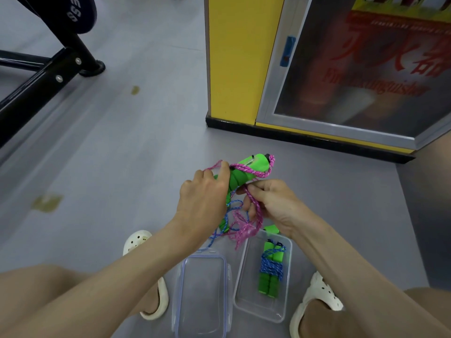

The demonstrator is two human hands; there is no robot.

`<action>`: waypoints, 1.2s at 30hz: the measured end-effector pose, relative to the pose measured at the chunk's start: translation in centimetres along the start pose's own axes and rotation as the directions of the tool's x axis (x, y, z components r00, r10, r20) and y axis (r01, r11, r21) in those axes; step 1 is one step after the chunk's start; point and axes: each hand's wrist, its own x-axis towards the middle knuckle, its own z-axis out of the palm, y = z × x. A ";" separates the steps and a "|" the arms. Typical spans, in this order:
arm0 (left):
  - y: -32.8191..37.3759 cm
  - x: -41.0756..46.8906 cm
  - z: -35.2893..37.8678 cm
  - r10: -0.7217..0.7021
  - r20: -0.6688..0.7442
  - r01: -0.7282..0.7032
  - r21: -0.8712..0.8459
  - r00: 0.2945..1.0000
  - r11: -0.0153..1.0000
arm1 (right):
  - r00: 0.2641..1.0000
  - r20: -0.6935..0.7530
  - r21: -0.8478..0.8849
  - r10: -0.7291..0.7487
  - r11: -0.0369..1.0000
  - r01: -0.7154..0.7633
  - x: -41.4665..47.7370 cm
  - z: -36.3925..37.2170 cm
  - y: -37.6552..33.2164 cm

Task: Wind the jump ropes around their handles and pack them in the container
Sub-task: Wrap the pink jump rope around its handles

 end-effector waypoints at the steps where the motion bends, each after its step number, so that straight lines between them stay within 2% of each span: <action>1: 0.0 -0.1 0.1 0.007 -0.014 -0.006 0.035 1.000 0.999 | 1.000 -0.005 0.010 0.003 1.000 -0.003 0.0 0.0 0.0; 3: -0.1 -0.2 0.3 -0.005 -0.035 0.008 0.078 0.999 0.997 | 1.000 -0.003 0.069 0.019 0.997 -0.018 0.0 0.1 0.0; 7: -0.4 0.2 1.1 0.011 -0.164 -0.003 0.050 0.986 0.999 | 0.999 0.041 0.204 0.002 0.979 -0.011 0.0 0.1 -0.1; 10: -0.3 0.4 1.5 0.015 -0.205 -0.002 0.063 0.979 0.998 | 0.998 0.065 0.226 0.014 0.974 -0.028 -0.1 0.0 -0.2; 14: 0.2 0.0 2.3 0.055 -0.248 -0.044 0.051 0.967 0.998 | 0.995 -0.048 0.288 0.091 0.955 -0.073 0.4 0.0 0.4; 16: 0.2 0.0 2.9 0.075 -0.285 -0.077 0.005 0.955 0.997 | 0.993 -0.078 0.287 0.085 0.956 -0.060 0.5 -0.2 0.4; 18: 0.0 0.0 2.8 0.061 -0.264 -0.090 -0.101 0.963 0.991 | 0.995 -0.091 0.245 0.035 0.969 -0.012 0.5 -0.5 0.1; 20: -0.5 0.4 1.4 0.024 -0.088 -0.052 -0.327 0.996 0.944 | 0.995 -0.103 0.203 -0.013 0.979 0.034 0.6 -0.9 -0.3; 22: -1.3 1.0 0.0 0.051 0.157 0.050 -0.578 0.986 0.815 | 0.995 -0.093 0.196 -0.025 0.980 0.043 0.6 -1.5 -0.4; 23: -1.8 1.5 -0.6 0.067 0.240 0.121 -0.688 0.968 0.716 | 0.997 -0.068 0.190 -0.028 0.981 0.040 0.6 -1.8 -0.3; 25: -3.1 2.1 -1.4 0.095 0.405 0.338 -0.852 0.909 0.400 | 0.999 0.001 0.170 -0.040 0.985 0.040 0.6 -2.1 -0.1; 26: -3.7 2.3 -1.5 0.143 0.489 0.454 -0.863 0.860 0.221 | 0.998 0.037 0.174 -0.050 0.984 0.043 0.6 -2.2 0.0; 27: -3.9 2.5 -1.6 0.205 0.548 0.541 -0.836 0.811 0.093 | 0.995 0.074 0.191 -0.062 0.980 0.047 0.7 -2.3 0.1; 28: -4.1 2.5 -1.4 0.264 0.590 0.608 -0.794 0.763 0.015 | 0.991 0.108 0.216 -0.077 0.975 0.052 0.7 -2.3 0.1; 30: -4.0 2.2 -1.2 0.376 0.611 0.690 -0.714 0.697 -0.120 | 0.982 0.153 0.274 -0.109 0.960 0.064 0.6 -2.5 0.0; 33: -3.7 1.7 -1.2 0.539 0.556 0.746 -0.625 0.633 -0.231 | 0.979 0.151 0.323 -0.135 0.943 0.081 0.6 -2.5 -0.1; 34: -3.6 1.6 -1.2 0.569 0.530 0.747 -0.614 0.629 -0.255 | 0.981 0.135 0.318 -0.138 0.944 0.089 0.7 -2.5 -0.1; 36: -3.3 1.7 -1.3 0.534 0.513 0.712 -0.646 0.672 -0.276 | 0.990 0.076 0.241 -0.119 0.965 0.098 0.9 -2.5 0.0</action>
